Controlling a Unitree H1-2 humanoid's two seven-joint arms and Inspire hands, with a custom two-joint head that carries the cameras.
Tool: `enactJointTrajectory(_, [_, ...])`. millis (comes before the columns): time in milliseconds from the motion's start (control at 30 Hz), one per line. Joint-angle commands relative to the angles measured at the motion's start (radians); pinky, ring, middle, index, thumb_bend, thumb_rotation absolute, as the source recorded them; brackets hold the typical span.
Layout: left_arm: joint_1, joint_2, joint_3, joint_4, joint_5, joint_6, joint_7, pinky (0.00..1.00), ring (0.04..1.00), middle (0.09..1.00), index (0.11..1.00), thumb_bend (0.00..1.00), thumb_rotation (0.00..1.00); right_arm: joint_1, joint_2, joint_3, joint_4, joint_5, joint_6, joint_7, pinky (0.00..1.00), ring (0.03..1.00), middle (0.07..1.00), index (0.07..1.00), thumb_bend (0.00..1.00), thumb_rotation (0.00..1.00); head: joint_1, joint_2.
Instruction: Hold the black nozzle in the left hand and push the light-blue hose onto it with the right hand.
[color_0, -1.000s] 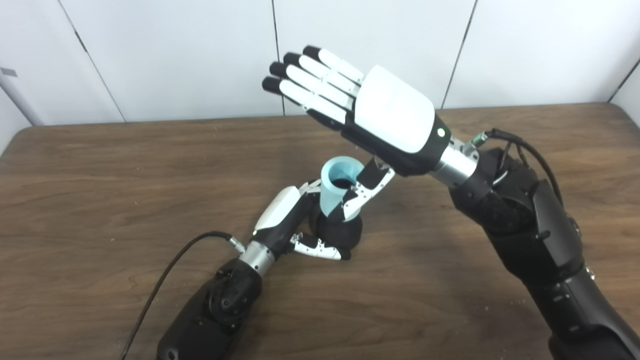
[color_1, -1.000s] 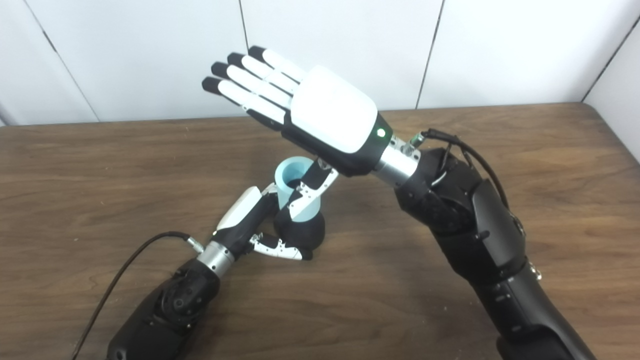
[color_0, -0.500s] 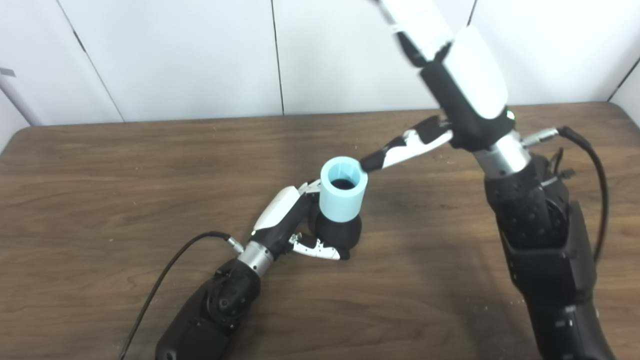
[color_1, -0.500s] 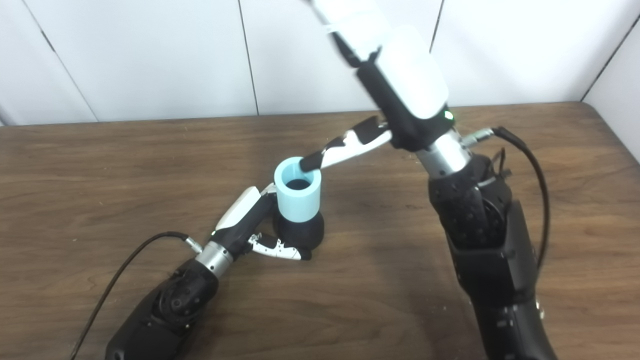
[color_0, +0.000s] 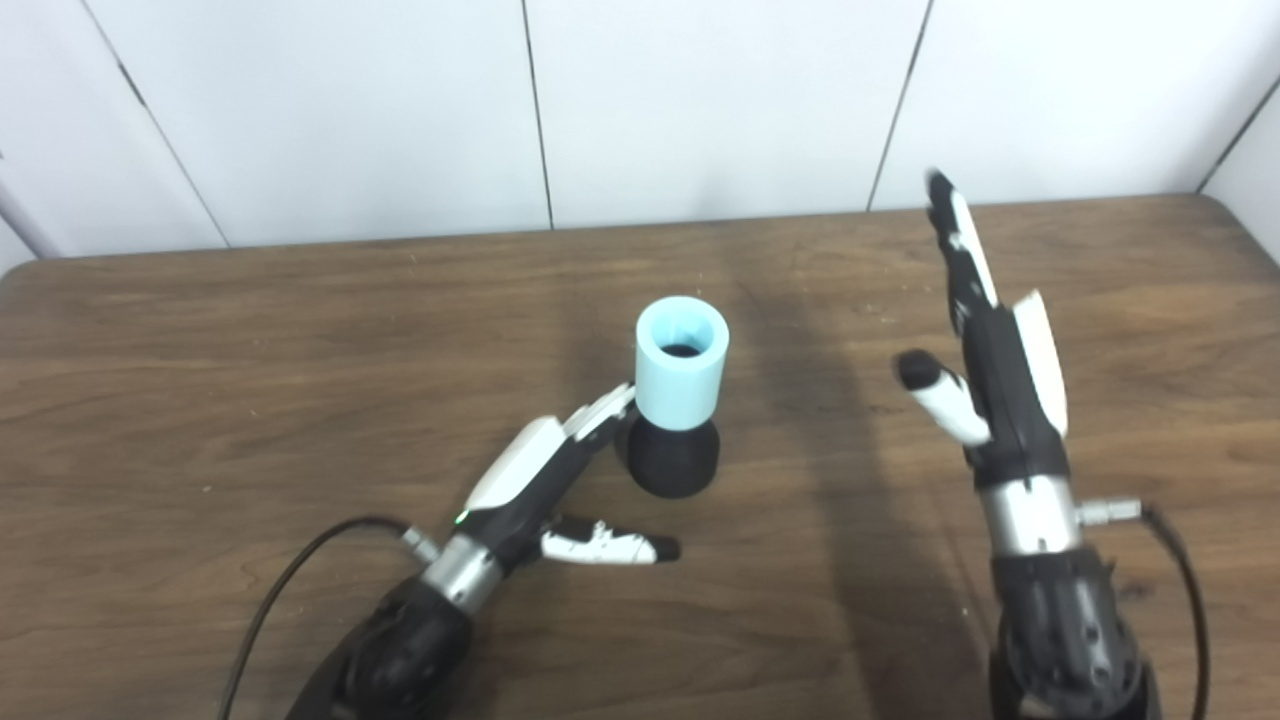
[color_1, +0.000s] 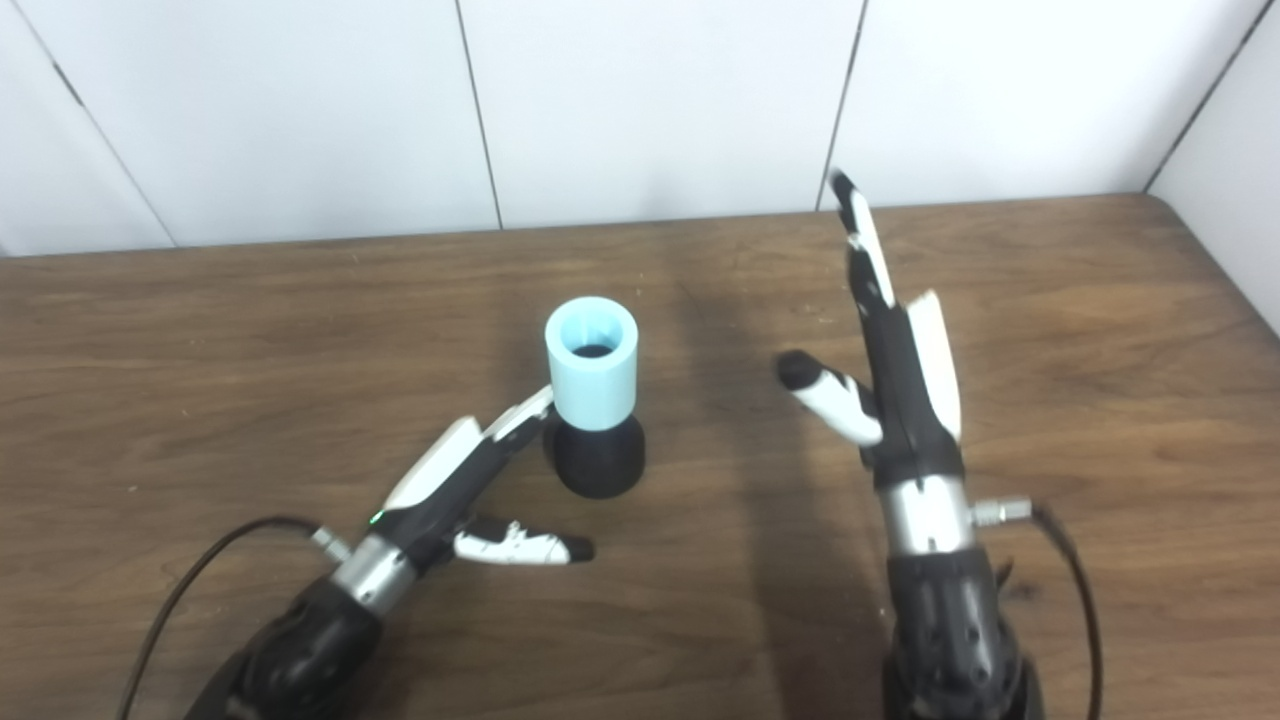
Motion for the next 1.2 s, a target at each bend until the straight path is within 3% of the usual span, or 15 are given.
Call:
enactJointTrajectory(0, [-0.011,0.011,0.042,-0.073,-0.029,0.038,-0.010,1.00,1.000,1.000,1.000,0.83,0.46,0.021,0.028,-0.014,-0.024,0.096,0.031,-0.018,1.00,1.000,1.000,1.000,0.79,1.00,0.003,0.000])
enactJointTrajectory(133, [-0.002,-0.010,0.103,-0.209,-0.058,0.149,-0.034,1.00,1.000,1.000,1.000,0.86,0.47,0.060,0.076,-0.007,-0.011,0.197,0.106,-0.020,1.00,1.000,1.000,1.000,0.78,1.00,0.022,-0.010])
enactJointTrajectory(333, [0.048,-0.066,0.191,-0.372,-0.136,0.312,-0.036,1.00,1.000,1.000,1.000,0.88,0.50,0.082,0.030,0.037,0.051,0.243,0.052,0.010,1.00,1.000,1.000,1.000,0.76,1.00,0.047,-0.016])
enactJointTrajectory(467, [0.147,-0.218,0.299,-0.490,-0.256,0.420,0.056,1.00,0.996,1.000,1.000,0.89,0.57,0.091,0.015,0.057,0.058,0.299,0.081,0.039,1.00,1.000,1.000,1.000,0.75,1.00,0.050,-0.031])
enactJointTrajectory(600, [0.199,-0.312,0.355,-0.478,-0.367,0.399,0.102,1.00,1.000,1.000,1.000,0.87,0.63,0.089,0.001,0.047,0.066,0.347,0.113,0.048,1.00,1.000,1.000,1.000,0.74,1.00,0.055,-0.039])
enactJointTrajectory(667, [0.214,-0.331,0.369,-0.454,-0.428,0.393,0.111,1.00,1.000,1.000,1.000,0.83,0.68,0.086,-0.005,0.041,0.068,0.361,0.154,0.046,1.00,1.000,1.000,0.965,0.74,1.00,0.053,-0.037])
enactJointTrajectory(733, [0.215,-0.322,0.363,-0.449,-0.454,0.396,0.105,1.00,1.000,1.000,1.000,0.81,0.70,0.084,-0.005,0.042,0.064,0.359,0.192,0.040,1.00,0.987,0.987,0.904,0.72,1.00,0.054,-0.036])
enactJointTrajectory(867, [0.219,-0.308,0.335,-0.430,-0.449,0.373,0.106,1.00,1.000,1.000,1.000,0.80,0.72,0.076,-0.006,0.050,0.066,0.340,0.227,0.032,1.00,0.974,0.972,0.882,0.70,1.00,0.049,-0.042])
enactJointTrajectory(1000, [0.226,-0.310,0.316,-0.425,-0.449,0.370,0.110,1.00,1.000,1.000,1.000,0.75,0.73,0.068,-0.018,0.059,0.070,0.305,0.233,0.027,0.99,0.969,0.969,0.889,0.70,1.00,0.052,-0.044])
enactJointTrajectory(1167, [0.224,-0.304,0.316,-0.431,-0.416,0.367,0.132,1.00,1.000,1.000,1.000,0.68,0.82,0.066,-0.015,0.055,0.077,0.275,0.215,0.006,1.00,0.976,0.976,0.909,0.70,1.00,0.045,-0.049])
